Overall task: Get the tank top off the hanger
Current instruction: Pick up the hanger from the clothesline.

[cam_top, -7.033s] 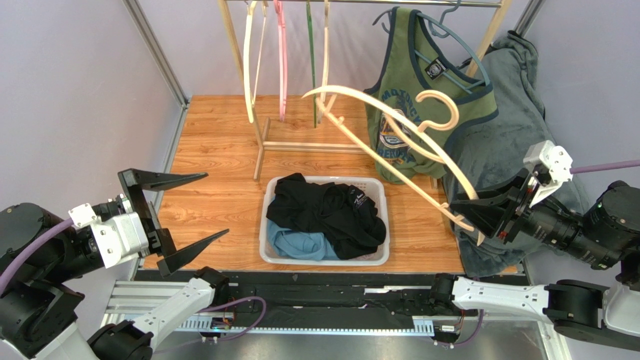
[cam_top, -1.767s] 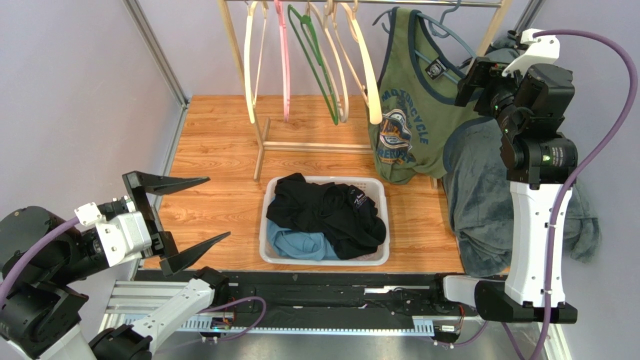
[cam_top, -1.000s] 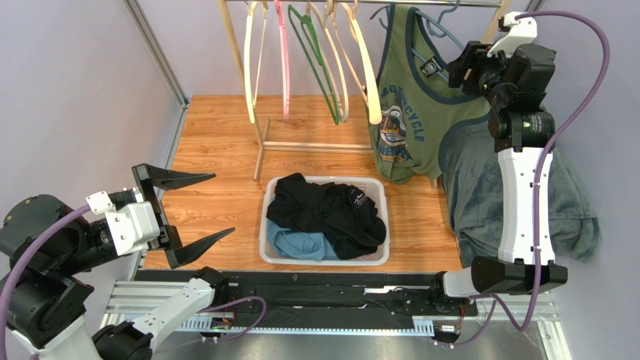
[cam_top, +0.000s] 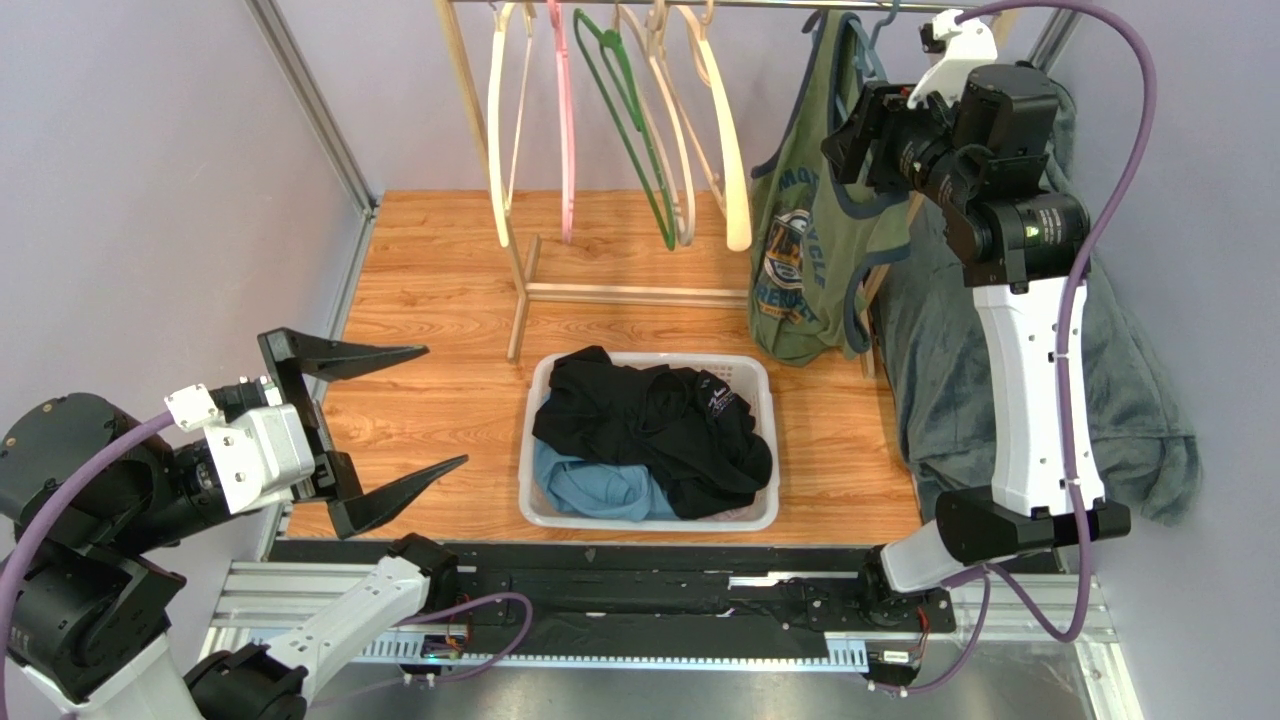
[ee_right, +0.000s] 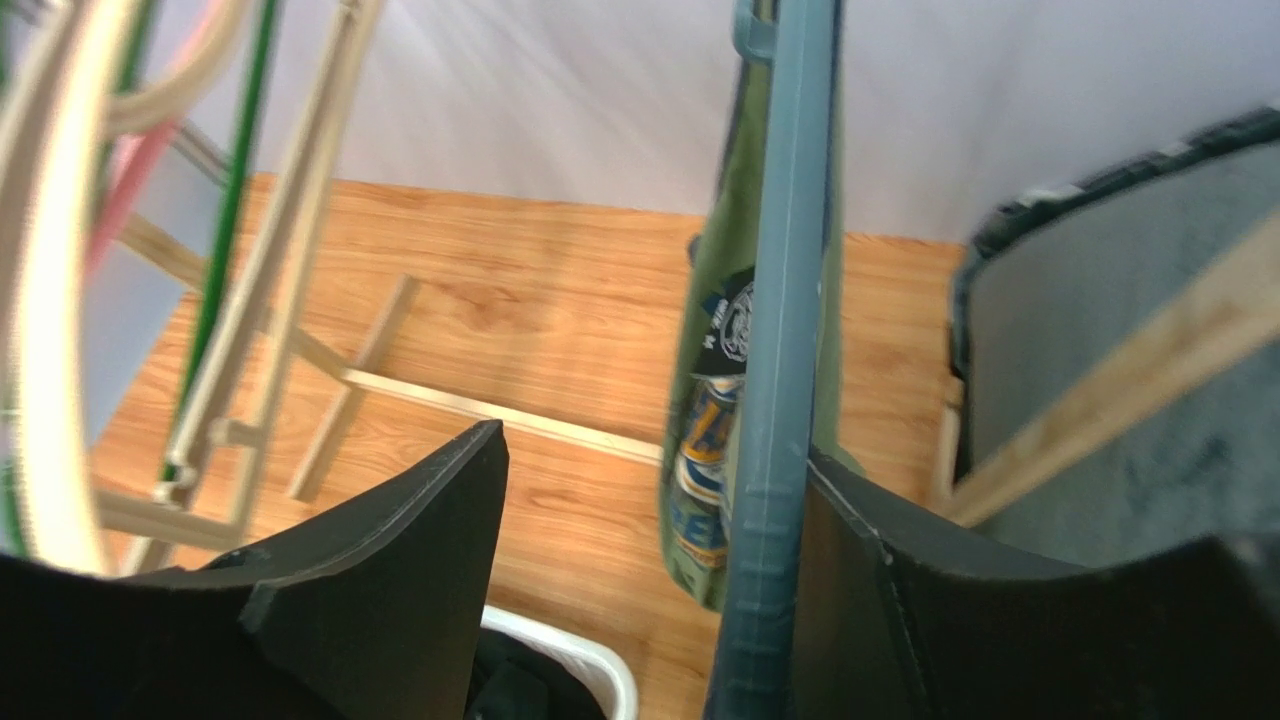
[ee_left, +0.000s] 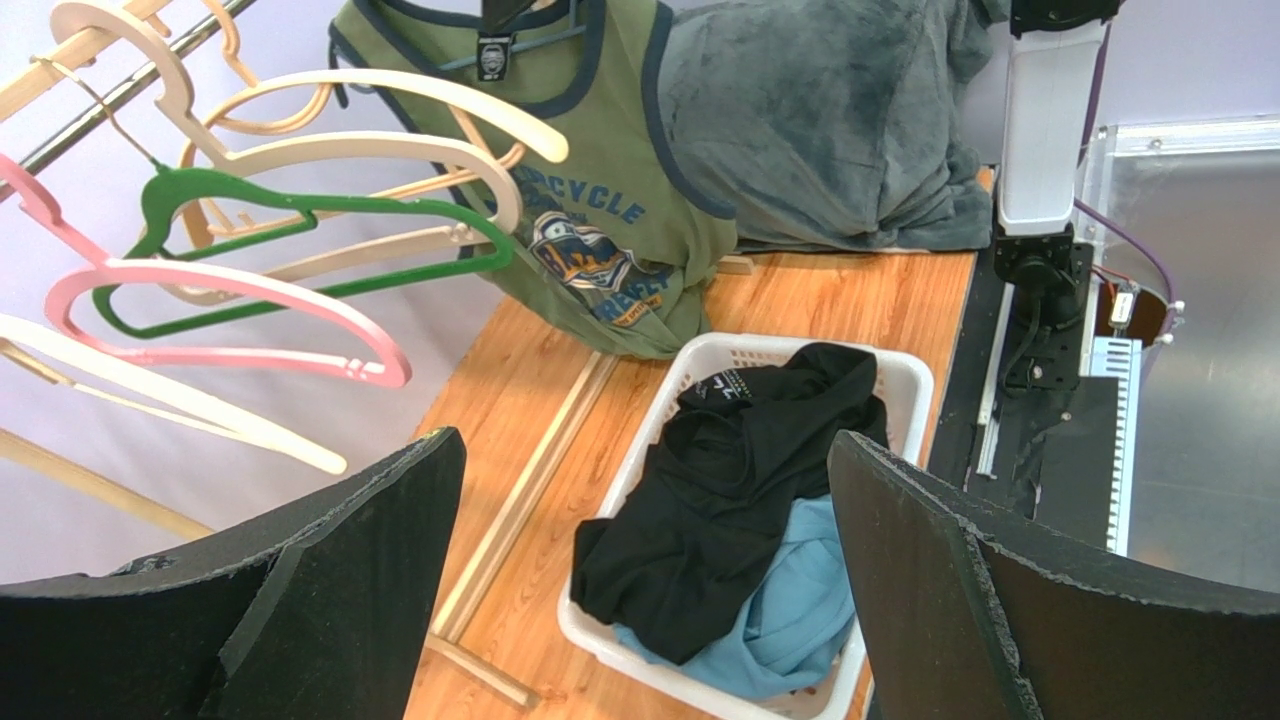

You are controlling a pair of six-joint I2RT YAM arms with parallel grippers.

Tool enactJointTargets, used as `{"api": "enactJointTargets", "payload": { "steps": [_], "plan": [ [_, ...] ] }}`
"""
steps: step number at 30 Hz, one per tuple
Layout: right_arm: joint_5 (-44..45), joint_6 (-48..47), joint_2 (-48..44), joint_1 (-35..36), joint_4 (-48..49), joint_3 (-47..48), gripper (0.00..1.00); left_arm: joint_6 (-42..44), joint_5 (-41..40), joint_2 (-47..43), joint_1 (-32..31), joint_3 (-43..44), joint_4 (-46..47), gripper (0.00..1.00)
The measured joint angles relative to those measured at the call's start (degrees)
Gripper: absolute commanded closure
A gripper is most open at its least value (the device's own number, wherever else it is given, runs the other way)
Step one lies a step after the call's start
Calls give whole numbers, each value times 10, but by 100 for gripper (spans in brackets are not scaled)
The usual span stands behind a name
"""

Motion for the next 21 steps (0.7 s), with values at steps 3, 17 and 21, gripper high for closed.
{"api": "enactJointTargets", "payload": {
  "steps": [3, 17, 21],
  "plan": [
    [57, -17, 0, 20, -28, 5, 33, 0, 0, 0, 0, 0, 0, 1],
    [256, -80, -18, 122, -21, -25, 23, 0, 1, -1, 0, 0, 0, 1],
    [264, -86, -49, 122, 28, -60, 22, 0, 0, -5, 0, -2, -1, 1]
  ]
}}
